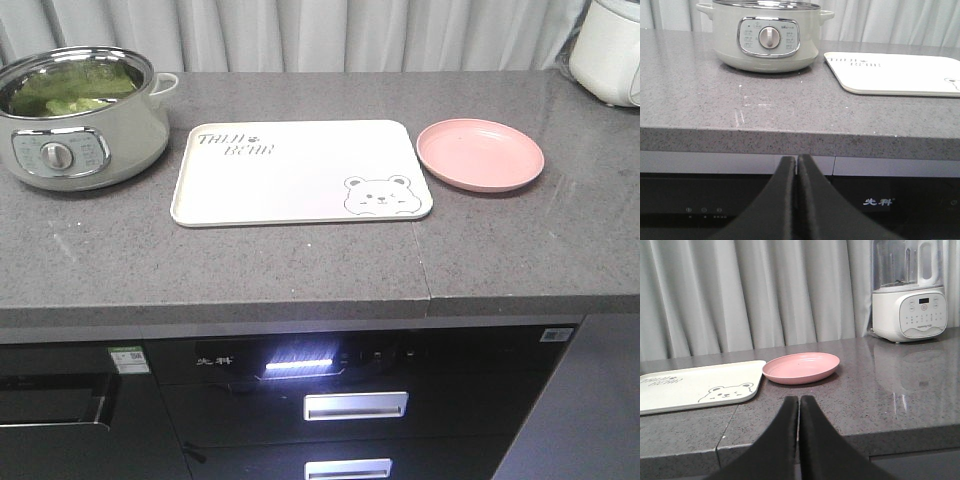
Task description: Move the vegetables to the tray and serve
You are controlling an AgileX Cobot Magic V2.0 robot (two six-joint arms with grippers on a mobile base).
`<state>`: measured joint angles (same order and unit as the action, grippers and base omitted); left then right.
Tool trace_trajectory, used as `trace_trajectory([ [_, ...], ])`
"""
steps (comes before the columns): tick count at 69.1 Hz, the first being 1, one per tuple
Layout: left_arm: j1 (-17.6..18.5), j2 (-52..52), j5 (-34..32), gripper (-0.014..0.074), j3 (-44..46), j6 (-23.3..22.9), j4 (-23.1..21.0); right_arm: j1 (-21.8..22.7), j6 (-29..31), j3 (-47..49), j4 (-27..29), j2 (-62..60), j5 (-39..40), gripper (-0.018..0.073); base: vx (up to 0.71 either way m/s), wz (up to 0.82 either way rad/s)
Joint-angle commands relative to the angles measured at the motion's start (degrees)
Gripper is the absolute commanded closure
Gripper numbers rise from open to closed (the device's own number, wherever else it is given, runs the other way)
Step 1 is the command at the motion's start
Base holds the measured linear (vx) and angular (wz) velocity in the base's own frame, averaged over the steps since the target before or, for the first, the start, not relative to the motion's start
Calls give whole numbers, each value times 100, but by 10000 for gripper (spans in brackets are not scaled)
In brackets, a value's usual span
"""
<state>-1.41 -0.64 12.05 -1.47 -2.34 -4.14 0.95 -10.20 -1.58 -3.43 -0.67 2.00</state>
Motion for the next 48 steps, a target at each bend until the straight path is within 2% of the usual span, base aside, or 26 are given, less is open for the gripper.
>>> trace_trajectory([
  [1, -17, -79, -409, 602, -152, -38, -19, 7, 38, -92, -62, -42, 444, 562, 12, 0],
  [48, -17, -79, -409, 602, -152, -38, -19, 7, 38, -92, -62, -42, 444, 562, 11, 0],
])
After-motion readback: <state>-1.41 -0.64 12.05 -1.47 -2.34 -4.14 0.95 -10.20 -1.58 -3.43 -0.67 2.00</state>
